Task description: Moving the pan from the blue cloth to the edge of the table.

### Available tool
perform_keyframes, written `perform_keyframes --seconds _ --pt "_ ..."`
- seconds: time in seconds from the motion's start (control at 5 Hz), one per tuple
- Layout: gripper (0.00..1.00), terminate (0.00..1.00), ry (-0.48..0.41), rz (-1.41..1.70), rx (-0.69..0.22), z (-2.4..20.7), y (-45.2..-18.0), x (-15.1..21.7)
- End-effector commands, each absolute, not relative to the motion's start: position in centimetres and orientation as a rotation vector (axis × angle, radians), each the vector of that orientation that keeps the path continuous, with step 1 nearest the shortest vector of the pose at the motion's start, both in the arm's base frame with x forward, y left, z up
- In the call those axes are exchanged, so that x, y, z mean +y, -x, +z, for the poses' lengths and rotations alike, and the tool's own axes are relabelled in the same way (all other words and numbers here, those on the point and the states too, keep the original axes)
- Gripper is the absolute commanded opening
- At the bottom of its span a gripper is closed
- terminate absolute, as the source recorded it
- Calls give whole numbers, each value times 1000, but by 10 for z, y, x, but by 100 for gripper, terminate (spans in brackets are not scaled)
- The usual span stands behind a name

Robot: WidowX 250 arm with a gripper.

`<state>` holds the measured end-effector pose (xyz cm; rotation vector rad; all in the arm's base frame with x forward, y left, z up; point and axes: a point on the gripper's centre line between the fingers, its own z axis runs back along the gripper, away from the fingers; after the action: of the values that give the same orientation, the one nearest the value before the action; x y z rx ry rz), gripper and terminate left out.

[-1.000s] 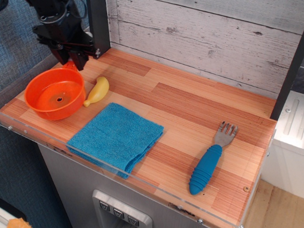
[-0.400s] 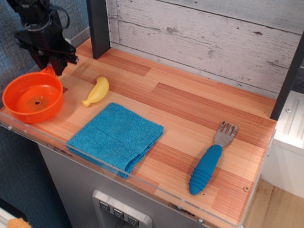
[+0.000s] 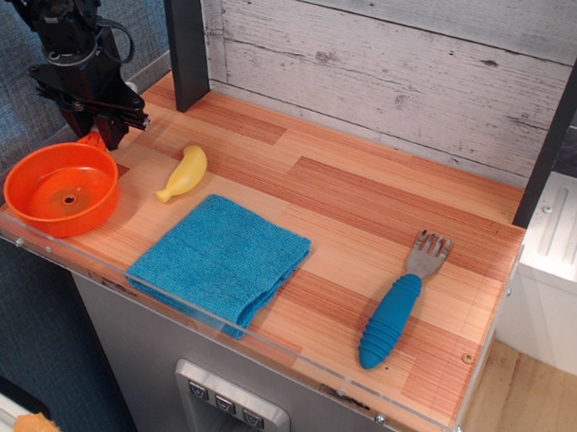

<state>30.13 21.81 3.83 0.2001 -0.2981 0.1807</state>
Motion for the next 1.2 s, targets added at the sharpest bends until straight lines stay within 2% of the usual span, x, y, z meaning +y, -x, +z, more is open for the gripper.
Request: perform_keyframes --seconds 0.0,0.4,0.8,1.0 --pt "100 0 -225 165 -318 58 -296 223" --pt "100 0 -251 152 -337 84 -295 215" --pt "100 0 -280 108 -405 120 -288 189" --pt "100 0 -228 40 -422 129 -292 164"
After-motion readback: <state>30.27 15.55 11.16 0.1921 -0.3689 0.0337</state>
